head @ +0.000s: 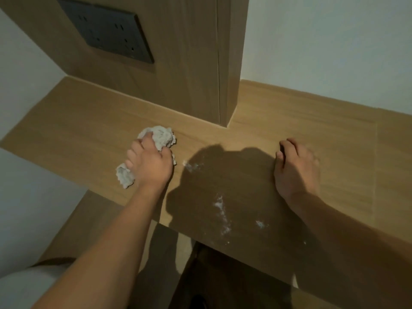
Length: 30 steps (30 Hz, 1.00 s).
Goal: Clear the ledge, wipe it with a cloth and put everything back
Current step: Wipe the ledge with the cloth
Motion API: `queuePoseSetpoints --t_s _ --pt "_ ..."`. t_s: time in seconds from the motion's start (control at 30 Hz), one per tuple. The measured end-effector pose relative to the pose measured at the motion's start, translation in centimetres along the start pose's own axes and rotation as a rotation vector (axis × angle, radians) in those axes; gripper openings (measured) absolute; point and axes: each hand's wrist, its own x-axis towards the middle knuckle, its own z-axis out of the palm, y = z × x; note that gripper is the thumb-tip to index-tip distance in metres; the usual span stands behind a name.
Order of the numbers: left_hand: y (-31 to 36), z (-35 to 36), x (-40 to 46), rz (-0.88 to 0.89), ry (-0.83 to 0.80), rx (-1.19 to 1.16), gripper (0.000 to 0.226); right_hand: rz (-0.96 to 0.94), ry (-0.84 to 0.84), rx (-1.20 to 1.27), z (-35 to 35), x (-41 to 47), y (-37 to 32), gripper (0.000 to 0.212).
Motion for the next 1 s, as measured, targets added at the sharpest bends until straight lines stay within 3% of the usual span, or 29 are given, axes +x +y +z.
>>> queuePoseSetpoints --t_s 0.2,0.37,0.43,0.5,0.6,0.73,0.83,1.0 --pt "4.6 1.3 -9.6 0.157 -0.162 -0.063 0.057 -0.004 0.046 0.023 -0.3 0.0 0.0 0.032" --pt "7.5 2.2 -15.9 0.245 -0.299 -0.083 0.07 -0.012 0.03 0.013 -0.4 0.0 -0.1 0.034" --pt "7.3 0.9 -14.6 0.195 -0.332 -0.186 0.076 -0.016 0.026 0.017 -0.5 -0.1 -0.1 0.035" --pt "6.3 -0.3 -10.6 0.12 -0.215 -0.27 0.065 -0.015 0.039 0.029 -0.5 -0.2 -0.1 0.034" --pt "3.8 -1.5 -1.4 -0.044 0.009 -0.205 0.067 -0.021 0.066 0.042 0.0 -0.2 -0.1 0.033" --pt "3.0 0.4 5.2 -0.116 -0.036 -0.03 0.062 -0.022 0.07 0.028 0.3 0.0 0.2 0.031" --pt "5.8 2.6 3.4 0.016 -0.01 0.026 0.059 -0.03 0.076 0.029 0.3 0.0 0.1 0.031" --pt "10.4 4.3 -3.9 0.304 -0.127 0.003 0.053 -0.034 0.097 0.053 0.4 0.1 0.3 0.032"
